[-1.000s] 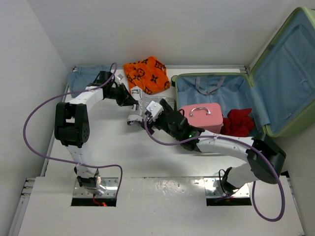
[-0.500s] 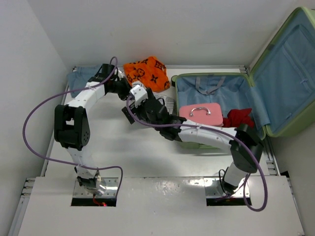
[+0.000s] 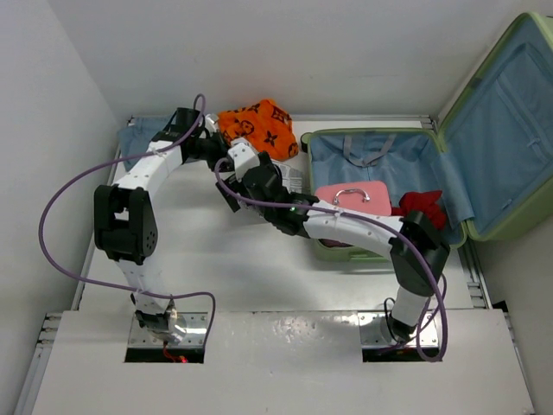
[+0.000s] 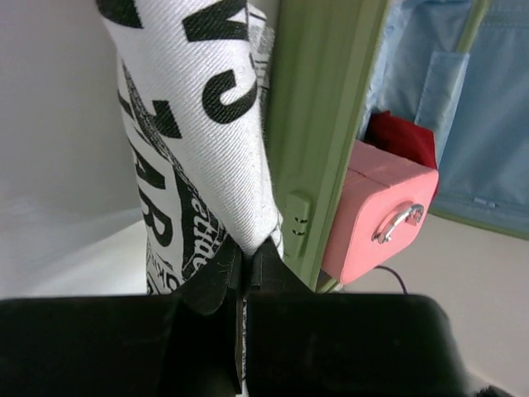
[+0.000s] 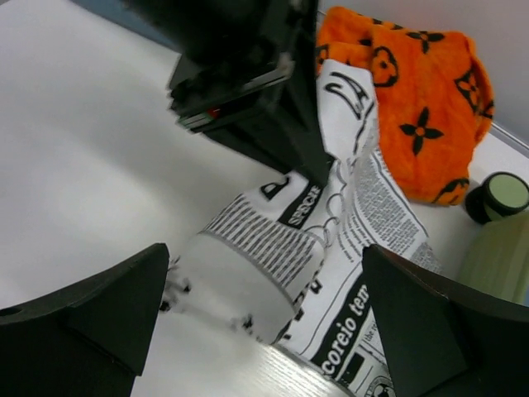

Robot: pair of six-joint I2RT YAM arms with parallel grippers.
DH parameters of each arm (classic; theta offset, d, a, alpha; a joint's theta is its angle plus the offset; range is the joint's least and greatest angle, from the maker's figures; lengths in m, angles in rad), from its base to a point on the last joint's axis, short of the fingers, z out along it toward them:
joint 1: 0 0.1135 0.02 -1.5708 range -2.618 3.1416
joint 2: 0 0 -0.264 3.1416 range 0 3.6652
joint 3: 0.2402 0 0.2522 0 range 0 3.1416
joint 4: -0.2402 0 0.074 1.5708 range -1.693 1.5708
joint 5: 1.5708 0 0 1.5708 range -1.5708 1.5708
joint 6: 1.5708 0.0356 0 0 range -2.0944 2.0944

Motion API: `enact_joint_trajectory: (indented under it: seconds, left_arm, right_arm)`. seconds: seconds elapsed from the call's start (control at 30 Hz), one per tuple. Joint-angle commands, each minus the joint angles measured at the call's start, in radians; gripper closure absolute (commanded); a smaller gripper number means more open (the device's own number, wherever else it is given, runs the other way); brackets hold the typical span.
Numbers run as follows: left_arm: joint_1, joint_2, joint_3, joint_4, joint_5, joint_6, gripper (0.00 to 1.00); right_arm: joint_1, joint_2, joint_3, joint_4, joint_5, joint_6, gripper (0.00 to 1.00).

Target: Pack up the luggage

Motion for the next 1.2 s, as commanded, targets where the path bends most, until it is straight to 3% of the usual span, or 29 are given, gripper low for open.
enact_joint_trajectory:
  seconds: [0.0,0.37,0.7,0.83,0.87,0.93,0.97,1.0,1.03,1.07,1.1,1.17]
  left_arm:
    - [-0.006,-0.060,0.052,0.040,0.120,0.013,1.00]
    - [-0.034,-0.087,0.013,0.144,0.204,-0.045,1.00]
    - [-0.034,-0.096,-0.027,0.241,0.243,-0.139,1.00]
    - [-0.034,-0.106,-0.045,0.250,0.252,-0.159,1.00]
    - [-0.025,-0.106,-0.045,0.260,0.261,-0.159,1.00]
    - [-0.025,-0.115,-0.056,0.269,0.261,-0.159,1.00]
    - [-0.025,-0.115,-0.065,0.269,0.250,-0.159,1.00]
    - [-0.014,-0.124,-0.065,0.269,0.241,-0.159,0.97]
    - [-0.014,-0.133,-0.074,0.292,0.232,-0.159,0.88]
    - [0.007,-0.133,-0.088,0.304,0.212,-0.168,0.66]
    - [0.018,-0.144,-0.088,0.318,0.197,-0.168,0.53]
    - [0.061,-0.153,-0.088,0.329,0.154,-0.168,0.13]
  right_arm:
    - [-0.030,0.020,0.069,-0.037,0.047,0.034,0.00]
    - [-0.097,0.049,0.122,-0.170,-0.085,0.156,0.00]
    - [-0.129,0.025,0.022,-0.122,-0.015,0.118,0.02]
    - [-0.159,0.020,0.008,-0.097,0.007,0.098,0.38]
    - [-0.172,0.019,0.004,-0.094,0.001,0.097,0.60]
    - [-0.192,-0.003,-0.010,-0.101,-0.010,0.091,0.82]
    - [-0.203,-0.018,-0.022,-0.098,-0.025,0.081,0.98]
    - [-0.212,-0.038,-0.039,-0.097,-0.034,0.075,1.00]
    - [-0.220,-0.053,-0.059,-0.092,-0.066,0.061,1.00]
    - [-0.231,-0.082,-0.071,-0.091,-0.080,0.051,1.00]
    - [-0.237,-0.096,-0.081,-0.085,-0.094,0.046,1.00]
    - [-0.272,-0.173,-0.124,-0.083,-0.160,0.041,1.00]
